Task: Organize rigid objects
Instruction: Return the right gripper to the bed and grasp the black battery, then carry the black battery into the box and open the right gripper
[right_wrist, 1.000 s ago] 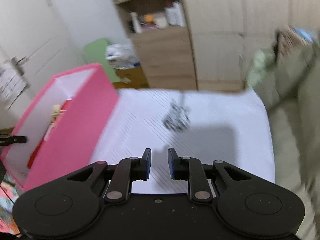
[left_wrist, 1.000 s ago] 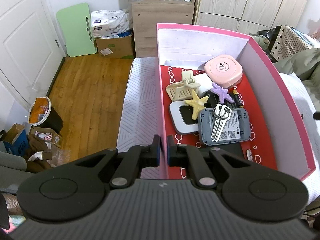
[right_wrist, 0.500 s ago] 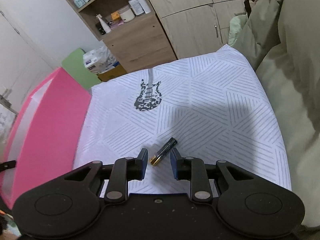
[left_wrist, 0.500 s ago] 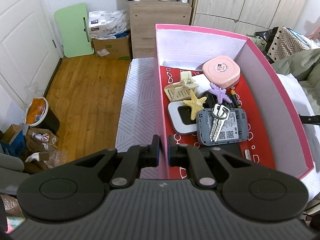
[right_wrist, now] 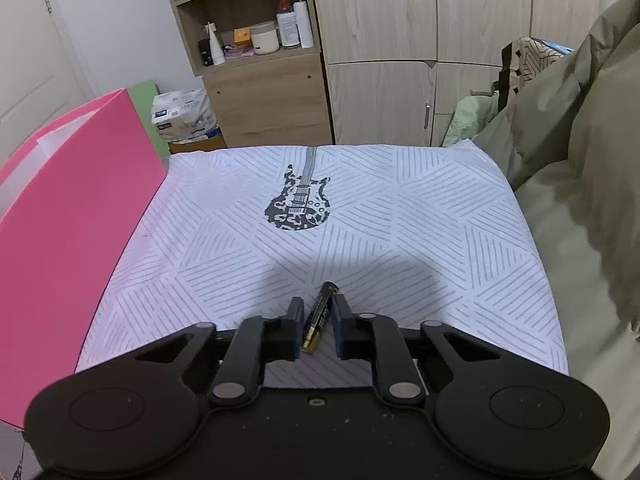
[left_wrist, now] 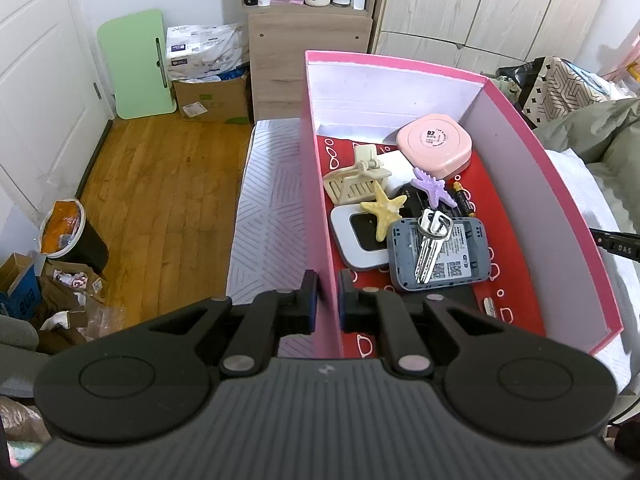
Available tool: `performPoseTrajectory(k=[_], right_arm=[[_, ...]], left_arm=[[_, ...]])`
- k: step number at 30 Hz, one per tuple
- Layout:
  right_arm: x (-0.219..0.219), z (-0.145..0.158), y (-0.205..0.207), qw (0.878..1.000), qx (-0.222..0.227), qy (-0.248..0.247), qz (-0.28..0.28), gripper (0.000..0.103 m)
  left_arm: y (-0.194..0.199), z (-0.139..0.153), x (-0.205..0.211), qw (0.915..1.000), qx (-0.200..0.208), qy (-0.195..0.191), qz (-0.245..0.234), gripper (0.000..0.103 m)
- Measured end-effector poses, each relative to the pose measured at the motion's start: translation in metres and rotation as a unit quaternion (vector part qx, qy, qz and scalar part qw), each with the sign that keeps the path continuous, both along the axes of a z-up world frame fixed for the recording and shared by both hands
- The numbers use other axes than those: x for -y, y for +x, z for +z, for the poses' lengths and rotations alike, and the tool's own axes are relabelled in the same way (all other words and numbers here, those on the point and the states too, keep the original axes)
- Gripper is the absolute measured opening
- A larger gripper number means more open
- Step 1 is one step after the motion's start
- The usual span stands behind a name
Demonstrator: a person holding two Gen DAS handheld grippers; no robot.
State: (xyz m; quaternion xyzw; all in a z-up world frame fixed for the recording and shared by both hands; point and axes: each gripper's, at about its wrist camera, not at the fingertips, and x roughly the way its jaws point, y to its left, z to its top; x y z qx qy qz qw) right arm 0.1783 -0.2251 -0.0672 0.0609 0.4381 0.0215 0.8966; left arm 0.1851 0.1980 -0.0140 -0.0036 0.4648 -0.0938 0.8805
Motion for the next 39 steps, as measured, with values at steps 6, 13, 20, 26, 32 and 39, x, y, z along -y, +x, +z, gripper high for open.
performPoseTrajectory(k=[6, 13, 20, 26, 32, 39], right_arm=[[-0.005, 0.000, -0.005, 1.000, 0.000, 0.015, -0.002, 0.012], [-0.011, -0.001, -0.007, 1.000, -0.001, 0.019, 0.006, 0.012], [-0.014, 0.006, -0.009, 1.000, 0.007, 0.018, 0.012, 0.012], [-0.022, 0.035, -0.017, 0.996, 0.026, 0.074, 0.050, 0.012], [-0.058, 0.089, -0.022, 0.978, 0.082, 0.121, 0.146, 0.012], [-0.125, 0.113, -0.023, 0.942, 0.072, 0.142, 0.295, 0.012]], left_arm=[[0.001, 0.000, -0.004, 1.0000, 0.000, -0.008, -0.002, 0.010], [0.001, 0.000, -0.004, 1.0000, 0.000, -0.009, -0.002, 0.010], [0.001, 0.001, -0.004, 1.0000, 0.003, -0.008, 0.000, 0.010], [0.002, 0.001, -0.004, 1.0000, 0.004, -0.004, -0.001, 0.011], [0.000, 0.001, -0.004, 0.9999, 0.011, 0.003, -0.001, 0.013], [0.000, 0.000, -0.003, 0.9999, 0.016, 0.002, -0.003, 0.015]])
